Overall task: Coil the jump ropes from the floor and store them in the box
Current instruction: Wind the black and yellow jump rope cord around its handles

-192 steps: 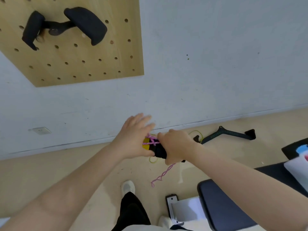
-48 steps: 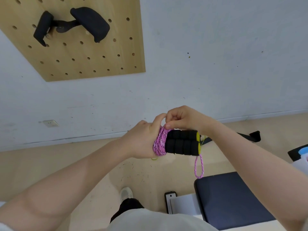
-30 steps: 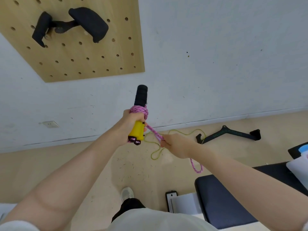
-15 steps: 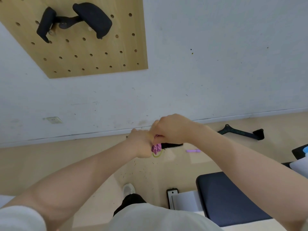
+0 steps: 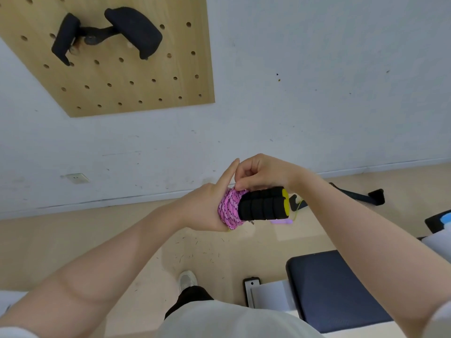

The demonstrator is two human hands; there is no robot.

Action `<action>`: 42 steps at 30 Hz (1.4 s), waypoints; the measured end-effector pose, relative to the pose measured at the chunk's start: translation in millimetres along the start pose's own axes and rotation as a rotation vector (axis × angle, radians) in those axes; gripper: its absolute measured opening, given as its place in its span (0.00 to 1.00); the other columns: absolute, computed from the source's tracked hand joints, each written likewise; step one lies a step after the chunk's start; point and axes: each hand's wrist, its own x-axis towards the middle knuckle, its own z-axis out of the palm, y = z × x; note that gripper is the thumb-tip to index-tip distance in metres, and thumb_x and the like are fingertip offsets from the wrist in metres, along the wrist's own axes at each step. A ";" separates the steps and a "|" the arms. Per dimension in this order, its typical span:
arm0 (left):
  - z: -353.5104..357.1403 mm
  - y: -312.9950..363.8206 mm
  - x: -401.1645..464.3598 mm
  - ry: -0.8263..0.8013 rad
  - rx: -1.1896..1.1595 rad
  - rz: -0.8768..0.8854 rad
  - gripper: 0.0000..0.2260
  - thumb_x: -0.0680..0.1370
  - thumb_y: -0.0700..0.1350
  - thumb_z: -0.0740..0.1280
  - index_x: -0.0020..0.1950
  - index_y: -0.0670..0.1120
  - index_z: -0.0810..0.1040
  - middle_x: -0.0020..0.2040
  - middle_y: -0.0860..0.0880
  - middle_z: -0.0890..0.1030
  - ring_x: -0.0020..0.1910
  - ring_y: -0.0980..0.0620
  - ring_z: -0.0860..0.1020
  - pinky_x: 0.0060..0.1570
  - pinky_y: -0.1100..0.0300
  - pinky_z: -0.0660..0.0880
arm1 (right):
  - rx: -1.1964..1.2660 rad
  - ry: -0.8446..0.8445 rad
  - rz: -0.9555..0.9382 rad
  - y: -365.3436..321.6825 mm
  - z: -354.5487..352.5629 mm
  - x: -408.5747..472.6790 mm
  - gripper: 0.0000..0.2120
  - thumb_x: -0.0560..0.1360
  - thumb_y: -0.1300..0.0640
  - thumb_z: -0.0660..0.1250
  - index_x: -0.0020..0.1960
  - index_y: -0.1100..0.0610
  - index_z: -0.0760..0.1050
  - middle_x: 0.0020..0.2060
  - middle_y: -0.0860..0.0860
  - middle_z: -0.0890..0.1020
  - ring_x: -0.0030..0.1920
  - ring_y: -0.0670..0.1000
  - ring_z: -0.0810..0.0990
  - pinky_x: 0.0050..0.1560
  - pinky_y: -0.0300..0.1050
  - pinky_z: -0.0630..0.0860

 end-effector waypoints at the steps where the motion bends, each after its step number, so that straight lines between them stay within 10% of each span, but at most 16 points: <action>1: -0.8 -0.3 -0.3 -0.003 0.014 0.003 0.55 0.69 0.45 0.74 0.70 0.60 0.28 0.42 0.45 0.80 0.39 0.50 0.79 0.40 0.60 0.76 | -0.020 0.006 -0.002 0.3 0.9 0.6 0.05 0.73 0.60 0.69 0.39 0.59 0.75 0.27 0.42 0.77 0.28 0.41 0.74 0.32 0.30 0.70; 6: -17.2 5.1 2.8 0.107 0.505 0.193 0.52 0.70 0.52 0.71 0.68 0.61 0.25 0.42 0.52 0.79 0.43 0.53 0.75 0.55 0.73 0.60 | 0.000 -0.069 0.126 9.4 7.6 -3.2 0.23 0.71 0.41 0.65 0.56 0.57 0.77 0.53 0.55 0.82 0.55 0.55 0.81 0.60 0.52 0.75; 12: -10.0 2.6 12.7 0.464 0.816 0.098 0.47 0.68 0.57 0.71 0.74 0.53 0.41 0.64 0.49 0.74 0.72 0.44 0.60 0.71 0.43 0.40 | -0.048 0.096 0.032 1.6 0.6 -4.3 0.14 0.76 0.50 0.65 0.58 0.55 0.78 0.48 0.50 0.83 0.48 0.49 0.82 0.52 0.43 0.77; 15: -14.9 -4.8 18.0 0.921 0.416 -0.277 0.47 0.67 0.48 0.73 0.75 0.49 0.43 0.76 0.42 0.54 0.75 0.41 0.51 0.71 0.45 0.42 | 0.021 0.224 -0.001 0.2 0.4 -2.9 0.13 0.76 0.50 0.64 0.53 0.58 0.78 0.44 0.51 0.83 0.43 0.46 0.81 0.48 0.44 0.79; 17: -24.3 -6.4 19.6 0.999 -0.221 -0.512 0.37 0.73 0.44 0.68 0.76 0.47 0.50 0.75 0.44 0.57 0.74 0.46 0.55 0.71 0.51 0.51 | 0.174 0.333 -0.017 0.6 6.3 -4.0 0.12 0.78 0.52 0.61 0.53 0.59 0.76 0.38 0.49 0.80 0.33 0.37 0.78 0.33 0.31 0.74; 19: -26.4 2.4 24.0 0.836 -0.943 -0.524 0.13 0.78 0.46 0.60 0.63 0.47 0.68 0.58 0.47 0.74 0.59 0.47 0.71 0.58 0.52 0.68 | 0.195 0.435 -0.018 7.9 16.8 1.0 0.11 0.79 0.52 0.60 0.56 0.58 0.72 0.36 0.45 0.76 0.28 0.36 0.74 0.23 0.26 0.66; 21: -22.0 13.2 26.8 0.585 -1.144 -0.442 0.16 0.79 0.55 0.59 0.55 0.45 0.76 0.49 0.48 0.81 0.49 0.49 0.79 0.50 0.53 0.76 | 0.218 0.467 -0.018 12.6 31.2 8.4 0.13 0.79 0.51 0.60 0.60 0.58 0.68 0.37 0.45 0.73 0.29 0.37 0.73 0.22 0.26 0.65; 25: -14.8 12.3 30.0 0.564 -0.996 -0.331 0.17 0.71 0.53 0.72 0.56 0.46 0.78 0.51 0.45 0.83 0.49 0.45 0.82 0.52 0.48 0.79 | 0.306 0.381 -0.013 19.8 47.8 17.3 0.14 0.78 0.54 0.62 0.59 0.57 0.64 0.47 0.50 0.75 0.43 0.44 0.79 0.40 0.35 0.77; 29: -10.0 3.1 27.4 0.539 -0.757 -0.290 0.16 0.70 0.52 0.73 0.54 0.48 0.78 0.48 0.47 0.84 0.45 0.48 0.83 0.48 0.49 0.80 | -0.120 0.308 0.064 18.0 35.8 12.5 0.17 0.75 0.47 0.65 0.58 0.57 0.68 0.42 0.49 0.77 0.25 0.38 0.73 0.31 0.34 0.68; 33: -8.9 -3.9 22.4 0.529 -0.486 -0.311 0.14 0.72 0.52 0.72 0.54 0.48 0.76 0.47 0.50 0.81 0.45 0.51 0.80 0.45 0.56 0.77 | -0.533 0.171 0.074 7.3 16.9 0.9 0.14 0.77 0.49 0.63 0.46 0.59 0.78 0.30 0.46 0.74 0.30 0.41 0.71 0.35 0.36 0.66; 42: -10.6 -8.6 12.5 0.407 -0.423 -0.191 0.02 0.76 0.48 0.68 0.46 0.54 0.75 0.42 0.52 0.79 0.42 0.52 0.78 0.43 0.58 0.73 | -0.527 0.136 -0.077 -26.6 -14.4 -15.6 0.05 0.74 0.59 0.67 0.44 0.58 0.80 0.29 0.45 0.78 0.28 0.39 0.74 0.34 0.30 0.70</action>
